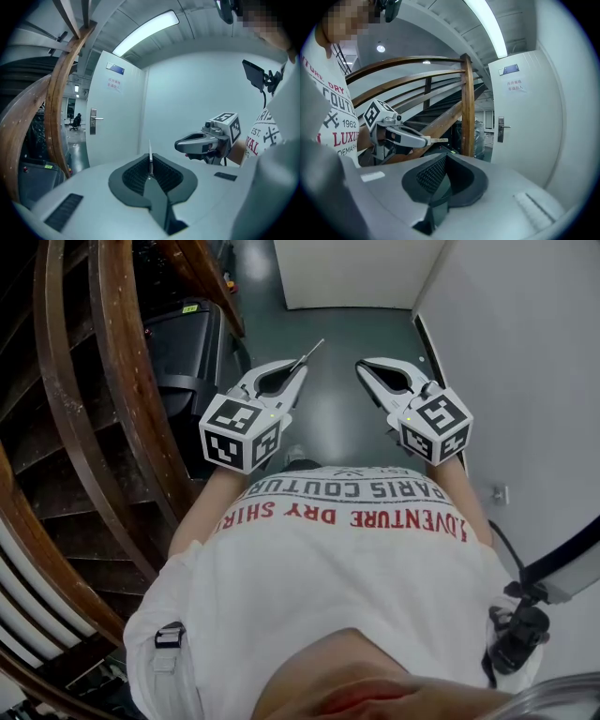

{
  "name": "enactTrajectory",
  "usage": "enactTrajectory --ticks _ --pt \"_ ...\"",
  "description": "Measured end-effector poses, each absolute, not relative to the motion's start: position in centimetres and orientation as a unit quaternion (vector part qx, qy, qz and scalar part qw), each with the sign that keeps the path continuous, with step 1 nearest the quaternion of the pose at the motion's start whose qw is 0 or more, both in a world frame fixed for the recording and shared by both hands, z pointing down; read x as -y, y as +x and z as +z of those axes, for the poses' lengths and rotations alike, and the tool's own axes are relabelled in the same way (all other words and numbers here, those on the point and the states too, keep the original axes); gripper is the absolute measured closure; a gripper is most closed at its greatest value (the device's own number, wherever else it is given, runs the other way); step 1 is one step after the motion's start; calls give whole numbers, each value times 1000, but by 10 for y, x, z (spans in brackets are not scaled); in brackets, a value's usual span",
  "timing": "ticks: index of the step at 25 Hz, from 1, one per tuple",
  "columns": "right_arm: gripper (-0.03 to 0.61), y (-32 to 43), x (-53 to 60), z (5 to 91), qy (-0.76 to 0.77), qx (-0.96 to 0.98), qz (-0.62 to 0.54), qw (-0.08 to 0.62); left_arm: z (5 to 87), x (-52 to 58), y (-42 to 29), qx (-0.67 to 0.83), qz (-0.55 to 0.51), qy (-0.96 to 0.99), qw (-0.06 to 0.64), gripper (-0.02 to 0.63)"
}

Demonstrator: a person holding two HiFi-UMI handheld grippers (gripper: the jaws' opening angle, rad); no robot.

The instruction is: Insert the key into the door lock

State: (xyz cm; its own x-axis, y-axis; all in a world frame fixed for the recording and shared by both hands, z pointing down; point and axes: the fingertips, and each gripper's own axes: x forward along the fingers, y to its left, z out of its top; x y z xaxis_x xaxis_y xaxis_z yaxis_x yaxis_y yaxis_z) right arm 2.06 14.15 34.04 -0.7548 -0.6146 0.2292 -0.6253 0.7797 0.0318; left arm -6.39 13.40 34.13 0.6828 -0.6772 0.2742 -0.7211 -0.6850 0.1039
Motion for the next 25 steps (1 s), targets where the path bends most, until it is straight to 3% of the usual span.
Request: enactTrajectory --ticks 12,25 --pt "577 42 -72 362 354 927 36 118 358 -60 -51 369 106 916 115 592" --pt "575 76 188 384 386 911 79 121 379 208 -28 350 120 916 154 592"
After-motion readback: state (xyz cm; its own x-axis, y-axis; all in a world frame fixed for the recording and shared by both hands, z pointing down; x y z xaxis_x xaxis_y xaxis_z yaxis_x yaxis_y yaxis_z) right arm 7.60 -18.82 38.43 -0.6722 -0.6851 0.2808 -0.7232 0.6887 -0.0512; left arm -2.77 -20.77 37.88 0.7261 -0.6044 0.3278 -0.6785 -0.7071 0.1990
